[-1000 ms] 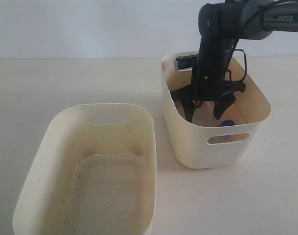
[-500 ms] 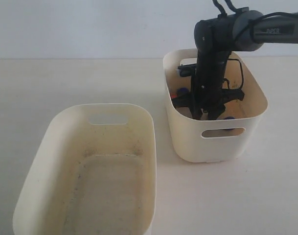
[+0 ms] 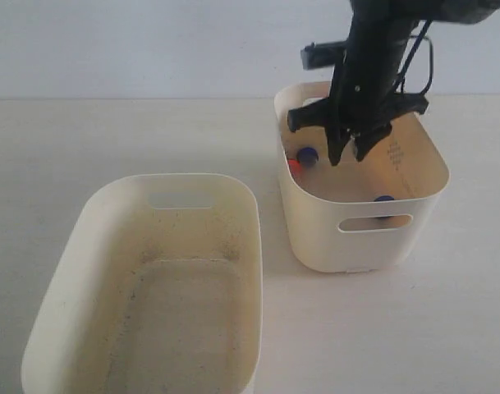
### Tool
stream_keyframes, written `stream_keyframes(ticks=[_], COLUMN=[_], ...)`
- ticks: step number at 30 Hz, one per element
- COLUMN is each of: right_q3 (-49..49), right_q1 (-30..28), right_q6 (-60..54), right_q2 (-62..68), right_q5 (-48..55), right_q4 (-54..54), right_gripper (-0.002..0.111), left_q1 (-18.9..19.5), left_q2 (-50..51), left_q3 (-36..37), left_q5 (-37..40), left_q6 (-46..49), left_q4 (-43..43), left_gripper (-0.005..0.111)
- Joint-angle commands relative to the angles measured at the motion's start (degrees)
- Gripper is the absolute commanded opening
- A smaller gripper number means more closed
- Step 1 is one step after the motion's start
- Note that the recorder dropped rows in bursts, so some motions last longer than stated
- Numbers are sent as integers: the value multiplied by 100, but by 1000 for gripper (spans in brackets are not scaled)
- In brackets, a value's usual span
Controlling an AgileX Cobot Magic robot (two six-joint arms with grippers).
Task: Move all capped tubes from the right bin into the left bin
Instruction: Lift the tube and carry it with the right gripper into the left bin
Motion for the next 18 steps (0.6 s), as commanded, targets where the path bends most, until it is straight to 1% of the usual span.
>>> stream_keyframes(ticks=[1, 5, 7, 12, 15, 18], right_q3=[-26, 36, 194, 1067, 1864, 2745], right_q1=[-15, -15, -15, -15, -15, -15], right_q6=[-302, -637, -693, -1436, -2399, -4093], right_q2=[-756, -1273, -1524, -2267, -2798, -3394], right_q5=[398, 398, 398, 398, 398, 398], right_q4=[-78, -25, 242, 1471, 2788, 4800], right_gripper=[0, 0, 0, 0, 0, 0], left_q1=[4, 4, 4, 4, 4, 4], left_q2=[-19, -19, -19, -19, -19, -19], left_q3=[-16, -16, -16, -16, -16, -16], left_q5=[-29, -29, -29, -29, -29, -29], left_q6=[-48, -48, -48, -48, -48, -48], left_q4=[10, 10, 10, 10, 10, 10], left_gripper=[4, 4, 4, 4, 4, 4])
